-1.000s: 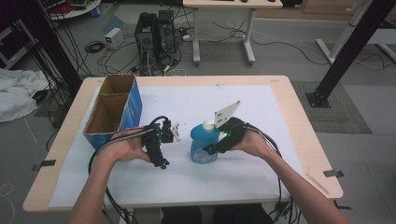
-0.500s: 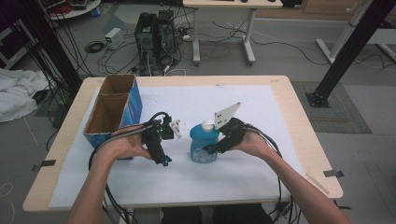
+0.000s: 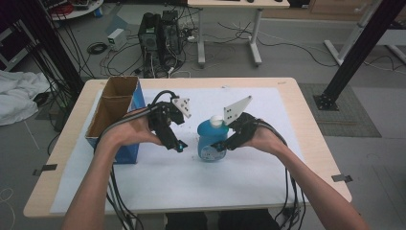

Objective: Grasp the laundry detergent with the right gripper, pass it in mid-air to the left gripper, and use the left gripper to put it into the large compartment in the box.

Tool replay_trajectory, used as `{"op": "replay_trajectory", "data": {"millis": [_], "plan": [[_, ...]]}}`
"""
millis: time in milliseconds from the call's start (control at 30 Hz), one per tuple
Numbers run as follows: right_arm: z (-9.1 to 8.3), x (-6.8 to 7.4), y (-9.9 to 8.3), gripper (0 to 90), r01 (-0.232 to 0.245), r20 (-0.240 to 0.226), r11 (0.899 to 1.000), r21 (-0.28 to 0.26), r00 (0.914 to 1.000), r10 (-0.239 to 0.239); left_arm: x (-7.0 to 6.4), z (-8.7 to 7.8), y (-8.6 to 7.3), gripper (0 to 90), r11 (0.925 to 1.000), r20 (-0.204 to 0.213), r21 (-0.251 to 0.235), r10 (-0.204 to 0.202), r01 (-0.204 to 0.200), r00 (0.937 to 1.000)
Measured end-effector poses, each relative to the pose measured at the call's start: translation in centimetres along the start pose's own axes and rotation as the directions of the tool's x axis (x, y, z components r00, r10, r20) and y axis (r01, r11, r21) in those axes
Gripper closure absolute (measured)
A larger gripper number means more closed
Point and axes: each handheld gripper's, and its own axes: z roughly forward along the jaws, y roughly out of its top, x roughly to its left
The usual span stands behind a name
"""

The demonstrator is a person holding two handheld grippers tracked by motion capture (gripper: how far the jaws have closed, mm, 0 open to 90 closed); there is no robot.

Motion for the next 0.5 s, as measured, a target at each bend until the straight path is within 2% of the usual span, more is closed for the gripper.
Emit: {"op": "replay_trajectory", "data": {"millis": [33,67,100,133,200,233,300,333,367,400,433,467,500], "plan": [[-0.2,0.0,0.2,47.0,0.001,-0.003,1.0,0.001,1.0,-0.001,0.0,-0.6,0.8,16.7,0.9973,0.004,-0.066,-0.032,0.032,0.9995],[-0.6,0.0,0.7,47.0,0.024,-0.007,1.0,0.001,0.9997,-0.024,0.0,-0.7,1.1,16.7,0.9957,0.007,-0.083,-0.041,0.041,0.9991],[-0.7,0.1,0.9,47.0,0.012,-0.004,1.0,-0.006,0.9999,-0.012,0.2,-1.1,1.4,16.7,0.9973,0.011,-0.072,-0.016,0.017,0.9998],[-0.8,0.0,1.1,47.0,0.03,-0.009,1.0,-0.001,0.9995,-0.03,0.2,-1.2,1.8,16.7,0.9959,0.015,-0.087,-0.025,0.026,0.9996],[-1.1,0.0,1.6,47.0,0.02,-0.011,1.0,-0.004,0.9997,-0.02,0.4,-1.7,2.8,16.7,0.9971,0.019,-0.076,-0.005,0.006,0.9998],[-1.2,0.0,1.9,47.0,0.013,-0.01,1.0,-0.007,0.9999,-0.013,0.4,-1.6,3.1,16.7,0.995,0.026,-0.097,-0.023,0.026,0.9994],[-1.5,-0.2,2.4,47.0,0.019,-0.017,1.0,-0.01,0.9997,-0.019,0.9,-2.1,4.0,16.7,0.9975,0.034,-0.07,0.004,-0.002,0.9994],[-1.6,-0.3,2.6,46.9,0.01,-0.017,1.0,-0.015,0.9998,-0.01,0.8,-1.9,4.4,16.7,0.9948,0.037,-0.092,-0.039,0.042,0.9986],[-1.7,-0.4,2.8,46.9,0.022,-0.011,1.0,-0.02,0.9997,-0.023,0.9,-1.9,4.7,16.7,0.995,0.034,-0.088,-0.045,0.048,0.9984],[-1.9,0.0,3.1,46.9,-0.051,-0.044,0.999,-0.017,0.9978,0.05,1.1,-1.9,5.0,16.7,0.9957,0.034,-0.082,-0.042,0.045,0.9985],[-2.1,-0.4,3.2,47.0,-0.005,-0.019,1.0,0.003,0.9998,0.005,1.3,-1.9,5.4,16.7,0.9965,0.03,-0.075,-0.034,0.036,0.999],[-2.2,-0.6,3.4,47.0,0.01,-0.017,1.0,0.0,0.9998,-0.01,1.4,-1.9,5.5,16.7,0.9953,0.034,-0.084,-0.045,0.048,0.9984],[-2.2,-0.8,3.6,47.0,0.024,-0.012,1.0,-0.015,0.9996,-0.024,1.7,-1.9,5.7,16.7,0.9962,0.039,-0.077,-0.038,0.041,0.9985]]}}
